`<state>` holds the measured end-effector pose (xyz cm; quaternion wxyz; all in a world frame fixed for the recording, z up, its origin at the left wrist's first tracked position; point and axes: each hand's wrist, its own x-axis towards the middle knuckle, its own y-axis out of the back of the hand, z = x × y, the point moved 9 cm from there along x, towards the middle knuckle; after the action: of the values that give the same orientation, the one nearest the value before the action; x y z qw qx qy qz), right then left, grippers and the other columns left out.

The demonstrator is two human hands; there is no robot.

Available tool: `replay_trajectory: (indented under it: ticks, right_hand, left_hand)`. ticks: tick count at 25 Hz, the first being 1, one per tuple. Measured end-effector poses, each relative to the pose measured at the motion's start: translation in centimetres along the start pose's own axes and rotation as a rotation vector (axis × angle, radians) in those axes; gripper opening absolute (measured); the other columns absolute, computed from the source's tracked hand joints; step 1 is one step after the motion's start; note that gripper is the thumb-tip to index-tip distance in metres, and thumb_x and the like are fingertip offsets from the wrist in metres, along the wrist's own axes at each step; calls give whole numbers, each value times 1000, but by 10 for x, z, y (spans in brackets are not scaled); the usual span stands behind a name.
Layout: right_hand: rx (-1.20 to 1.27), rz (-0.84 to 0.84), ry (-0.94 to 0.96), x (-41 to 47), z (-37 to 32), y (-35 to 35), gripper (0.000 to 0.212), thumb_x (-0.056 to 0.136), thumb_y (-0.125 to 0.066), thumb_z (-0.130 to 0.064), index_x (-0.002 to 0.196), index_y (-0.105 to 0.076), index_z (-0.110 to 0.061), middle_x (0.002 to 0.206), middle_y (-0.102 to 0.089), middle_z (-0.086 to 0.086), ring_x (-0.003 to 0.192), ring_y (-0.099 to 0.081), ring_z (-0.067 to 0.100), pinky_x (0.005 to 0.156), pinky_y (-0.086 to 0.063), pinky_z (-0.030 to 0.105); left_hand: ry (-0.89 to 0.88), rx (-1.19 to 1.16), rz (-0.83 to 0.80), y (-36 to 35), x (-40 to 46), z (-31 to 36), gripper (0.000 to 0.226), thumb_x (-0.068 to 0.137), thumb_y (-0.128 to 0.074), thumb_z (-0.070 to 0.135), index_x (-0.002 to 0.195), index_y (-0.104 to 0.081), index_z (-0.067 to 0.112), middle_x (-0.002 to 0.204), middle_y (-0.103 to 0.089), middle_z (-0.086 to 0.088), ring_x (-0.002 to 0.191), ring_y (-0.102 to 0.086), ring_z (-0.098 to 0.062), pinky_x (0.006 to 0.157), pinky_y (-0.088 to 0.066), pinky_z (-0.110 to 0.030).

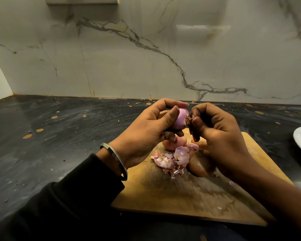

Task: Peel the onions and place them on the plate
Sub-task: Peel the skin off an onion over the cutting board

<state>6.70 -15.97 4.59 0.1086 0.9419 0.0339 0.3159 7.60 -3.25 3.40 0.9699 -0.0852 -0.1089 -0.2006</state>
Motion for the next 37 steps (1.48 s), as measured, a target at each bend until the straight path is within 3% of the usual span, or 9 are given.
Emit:
replay_trajectory:
  ticks: [3, 6, 12, 17, 20, 23, 28, 31, 37]
  right_hand:
    - [58, 21, -57, 1, 6, 4, 13, 95, -57, 3, 91, -63, -7, 71, -65, 1, 63, -58, 12, 57, -50, 21]
    - [-17, 50, -9, 2, 1, 10, 23, 91, -60, 8, 94, -67, -14, 85, -72, -1, 77, -70, 11, 63, -56, 21]
    - [-144, 58, 91, -3, -14, 9, 19, 81, -74, -23, 98, -68, -19, 89, -71, -6, 88, -71, 15, 75, -60, 30]
    - [-222, 109, 123, -4, -15, 14, 8, 84, -75, -6, 89, -70, -9, 85, -69, 1, 78, -70, 18, 64, -60, 35]
    - [-281, 97, 137, -3, -14, 13, 14, 84, -70, 5, 85, -67, -9, 83, -65, 2, 78, -66, 20, 62, -59, 39]
    - [-343, 76, 156, -2, -14, 9, 18, 84, -67, 8, 82, -63, -9, 81, -62, 0, 75, -63, 24, 63, -53, 48]
    - [-369, 43, 201, -4, -17, 1, 24, 85, -61, 14, 84, -59, -10, 80, -60, -2, 75, -62, 17, 63, -52, 38]
    - [-305, 52, 162, -4, -11, 6, 25, 88, -58, 16, 89, -61, -9, 80, -65, -3, 75, -67, 12, 63, -57, 29]
    - [-241, 94, 134, -3, -12, 8, 23, 88, -71, -6, 106, -64, -18, 92, -69, -11, 91, -69, 6, 77, -56, 19]
  left_hand:
    - [-29, -29, -3, 3, 1, 4, 31, 90, -52, 22, 118, -62, 13, 107, -65, -13, 86, -63, -24, 70, -53, -27]
    - [-28, -53, 29, 7, 2, 6, 32, 93, -51, 17, 124, -60, 16, 110, -68, -16, 92, -66, -22, 72, -55, -25]
    - [9, -54, 79, 11, 3, 1, 43, 93, -56, 6, 135, -49, 8, 128, -63, -17, 97, -67, -22, 78, -58, -29]
    - [0, 109, 116, 12, 0, 0, 44, 78, -70, 14, 120, -59, 10, 125, -62, -12, 101, -69, -31, 83, -60, -37]
    - [-18, 166, 151, 11, -2, 0, 51, 68, -75, 23, 114, -59, 10, 119, -64, -9, 97, -69, -37, 84, -59, -44]
    - [-27, 137, 140, 10, -1, -1, 49, 67, -74, 26, 111, -58, 11, 115, -67, -10, 87, -73, -29, 78, -59, -36]
    - [30, -78, 147, 16, 2, -6, 52, 75, -67, 21, 123, -54, 5, 103, -72, -12, 82, -73, -20, 73, -59, -28]
    - [34, -182, 160, 20, 3, -6, 49, 77, -65, 13, 125, -56, 6, 115, -69, -17, 96, -71, -26, 81, -60, -30]
    - [45, -258, 95, 14, 4, -7, 43, 87, -59, 1, 129, -59, 8, 123, -65, -20, 100, -70, -23, 89, -57, -31]
